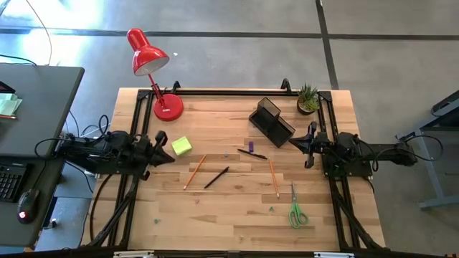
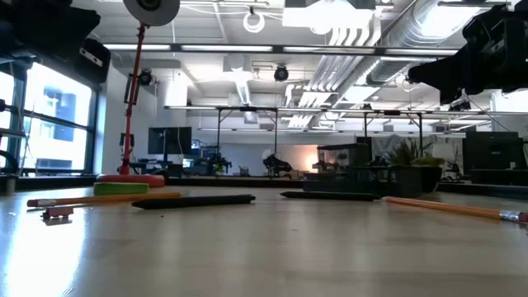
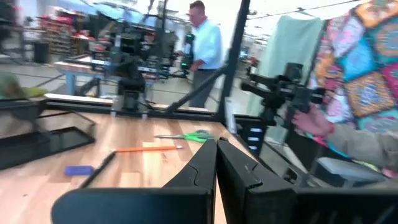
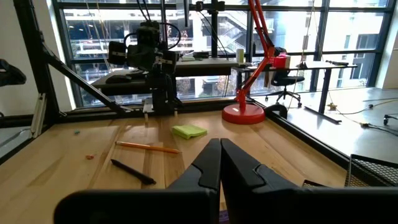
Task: Pick and place office supplies into organizer
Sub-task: Put the left black pen into the black desk organizer
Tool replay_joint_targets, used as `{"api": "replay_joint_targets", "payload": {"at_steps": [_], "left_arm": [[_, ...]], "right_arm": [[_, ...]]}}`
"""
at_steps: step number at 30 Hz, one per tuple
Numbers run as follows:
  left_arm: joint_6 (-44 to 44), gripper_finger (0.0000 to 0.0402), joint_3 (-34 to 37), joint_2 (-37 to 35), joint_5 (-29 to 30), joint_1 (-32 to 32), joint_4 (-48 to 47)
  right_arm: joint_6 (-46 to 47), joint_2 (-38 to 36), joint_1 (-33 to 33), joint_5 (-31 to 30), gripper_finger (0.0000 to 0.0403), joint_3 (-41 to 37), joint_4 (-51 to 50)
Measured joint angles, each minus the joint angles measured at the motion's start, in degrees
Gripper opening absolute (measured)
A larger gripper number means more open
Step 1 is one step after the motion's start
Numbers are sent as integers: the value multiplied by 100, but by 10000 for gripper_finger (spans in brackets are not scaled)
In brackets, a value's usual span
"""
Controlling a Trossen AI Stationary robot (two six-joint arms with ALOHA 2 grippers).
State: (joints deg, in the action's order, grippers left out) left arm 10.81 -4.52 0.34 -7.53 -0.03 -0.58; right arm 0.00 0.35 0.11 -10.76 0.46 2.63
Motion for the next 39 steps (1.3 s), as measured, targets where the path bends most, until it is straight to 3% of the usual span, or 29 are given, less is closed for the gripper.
{"api": "replay_joint_targets", "payload": {"at_steps": [4,8,11,16,21,26,30,39], "left_arm": [[144,1,-1,-2,414,2,11],[604,1,-1,2,37,0,-463],[610,1,-1,9,90,-2,-935],[764,1,-8,109,588,2,-1114],[759,1,-8,109,970,2,-869],[467,1,-8,107,2240,2,35],[312,1,-23,105,2654,2,784],[-12,1,-21,179,2850,3,786]], "right_arm": [[-1,1,-1,-59,0,0,11],[147,0,0,-134,0,1,183],[680,-1,-1,-78,0,0,284],[1539,-1,1,-153,0,0,280],[1647,0,-1,-235,0,1,273],[1335,178,-1,-84,1,11,210],[1314,756,0,-79,9,268,-255],[1232,3256,1,-79,61,1460,-426]]}}
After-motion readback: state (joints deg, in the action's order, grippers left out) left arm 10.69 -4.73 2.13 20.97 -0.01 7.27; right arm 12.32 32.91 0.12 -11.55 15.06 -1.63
